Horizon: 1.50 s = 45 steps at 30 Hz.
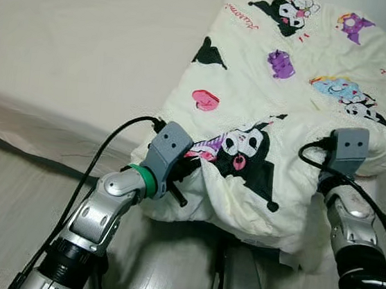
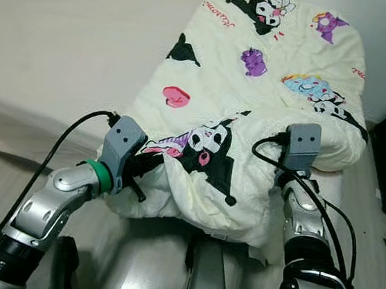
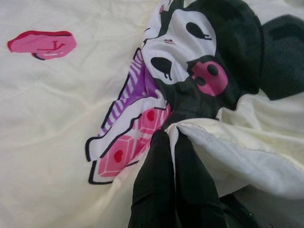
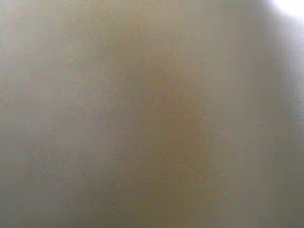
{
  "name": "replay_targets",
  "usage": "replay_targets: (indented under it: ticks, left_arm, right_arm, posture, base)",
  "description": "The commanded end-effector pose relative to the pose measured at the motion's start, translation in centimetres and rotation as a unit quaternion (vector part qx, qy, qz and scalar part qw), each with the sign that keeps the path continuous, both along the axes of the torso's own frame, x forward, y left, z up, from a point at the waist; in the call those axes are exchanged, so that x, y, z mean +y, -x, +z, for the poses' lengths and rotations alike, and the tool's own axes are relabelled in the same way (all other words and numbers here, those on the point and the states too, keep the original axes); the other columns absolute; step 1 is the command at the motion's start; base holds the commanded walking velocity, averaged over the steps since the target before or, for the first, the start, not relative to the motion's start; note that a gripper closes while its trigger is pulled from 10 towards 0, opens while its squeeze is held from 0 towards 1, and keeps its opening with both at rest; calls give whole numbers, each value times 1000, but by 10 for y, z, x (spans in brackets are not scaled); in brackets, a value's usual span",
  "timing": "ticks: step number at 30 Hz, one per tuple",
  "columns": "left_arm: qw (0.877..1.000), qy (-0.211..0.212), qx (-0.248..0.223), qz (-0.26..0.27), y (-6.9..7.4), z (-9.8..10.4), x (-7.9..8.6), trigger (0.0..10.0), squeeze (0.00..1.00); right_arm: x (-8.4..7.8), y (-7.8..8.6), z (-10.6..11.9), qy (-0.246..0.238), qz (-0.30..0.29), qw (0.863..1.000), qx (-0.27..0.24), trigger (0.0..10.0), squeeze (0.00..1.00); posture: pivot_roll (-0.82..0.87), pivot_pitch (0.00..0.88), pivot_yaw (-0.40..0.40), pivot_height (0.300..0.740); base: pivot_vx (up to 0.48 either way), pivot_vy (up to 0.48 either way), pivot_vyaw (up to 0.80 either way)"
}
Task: Clean up the room
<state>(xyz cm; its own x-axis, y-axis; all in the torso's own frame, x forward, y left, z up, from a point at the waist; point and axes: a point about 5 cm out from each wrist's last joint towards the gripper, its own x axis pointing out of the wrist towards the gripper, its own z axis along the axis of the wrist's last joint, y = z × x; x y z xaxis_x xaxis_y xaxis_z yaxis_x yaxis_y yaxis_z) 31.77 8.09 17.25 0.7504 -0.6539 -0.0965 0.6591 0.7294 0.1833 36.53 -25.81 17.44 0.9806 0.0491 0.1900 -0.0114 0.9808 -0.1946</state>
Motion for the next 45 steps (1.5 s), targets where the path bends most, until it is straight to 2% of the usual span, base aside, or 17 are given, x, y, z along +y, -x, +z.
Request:
replay_targets:
  ticks: [1,11,12,17,21,22,23,25,29,31,32,34,35,36,38,40,45]
  left_arm:
    - [1000,-1,9,-3,2,-4,-1,10000,0]
    - [1000,-2,13,-8,4,-5,-4,10000,0]
    - [1000,-3,13,-8,4,-6,-3,10000,0]
    - [1000,-5,15,-7,7,-8,-1,10000,0]
    - [1000,-7,17,-5,7,-9,2,10000,0]
    - [1000,-11,19,-6,7,-10,4,10000,0]
    - [1000,-11,19,-6,7,-10,4,10000,0]
    - [999,-21,21,-27,6,-8,7,10000,0]
    - [999,-25,21,-42,5,-6,6,10000,0]
    - [997,-31,19,-62,4,-3,4,10000,0]
    - [997,-31,19,-62,4,-3,4,10000,0]
    - [997,-32,19,-66,3,-3,3,10000,0]
    - [997,-33,21,-71,4,-3,2,10000,0]
    - [997,-33,21,-71,4,-3,2,10000,0]
    - [996,-34,23,-81,6,-5,-1,10000,0]
    - [996,-33,24,-84,7,-5,-2,10000,0]
    - [996,-31,24,-78,6,-4,-1,10000,0]
  right_arm:
    - [-5,1,5,16,-12,1000,-17,0,0]
    - [-7,5,15,53,-10,997,-58,0,0]
    - [-8,10,10,130,-5,991,-38,0,0]
    - [-24,38,-7,242,-1,970,29,0,0]
    - [-30,52,-8,244,-1,969,39,0,0]
    - [-36,73,-8,245,-3,968,53,0,0]
    - [-36,73,-8,245,-3,968,53,0,0]
    - [-47,119,-5,228,-34,969,85,0,0]
    - [-54,138,-5,199,-73,972,99,0,0]
    - [-68,171,-22,66,-202,970,116,0,0]
    - [-68,171,-22,66,-202,970,116,0,0]
    - [-72,183,-31,22,-253,959,128,0,0]
    - [-82,199,-45,-33,-330,934,134,0,0]
    - [-82,199,-45,-33,-330,934,134,0,0]
    - [-95,227,-80,-113,-418,883,184,0,0]
    - [-92,246,-111,-153,-434,851,254,0,0]
    - [-87,261,-143,-173,-439,820,323,0,0]
  posture:
    - [-1,145,9,506]
    - [-10,155,10,506]
    - [-12,159,2,506]
    - [-22,170,-15,506]
    - [-37,181,-18,506]
    - [-59,194,-19,506]
    - [-59,194,-19,506]
    - [-93,211,-13,506]
    - [-105,215,-13,506]
    - [-124,225,-10,506]
    - [-124,225,-10,506]
    - [-124,225,-10,506]
    - [-127,232,-2,506]
    - [-127,232,-2,506]
    - [-127,234,4,506]
    - [-126,233,-1,506]
    - [-119,231,-8,506]
  base:
    - [0,0,0]
    - [0,0,0]
    - [0,0,0]
    - [0,0,0]
    - [0,0,0]
    - [0,0,0]
    - [0,0,0]
    - [0,0,0]
    - [0,0,0]
    - [0,0,0]
    - [0,0,0]
    - [0,0,0]
    - [0,0,0]
    - [0,0,0]
    - [0,0,0]
    - [0,0,0]
    - [0,0,0]
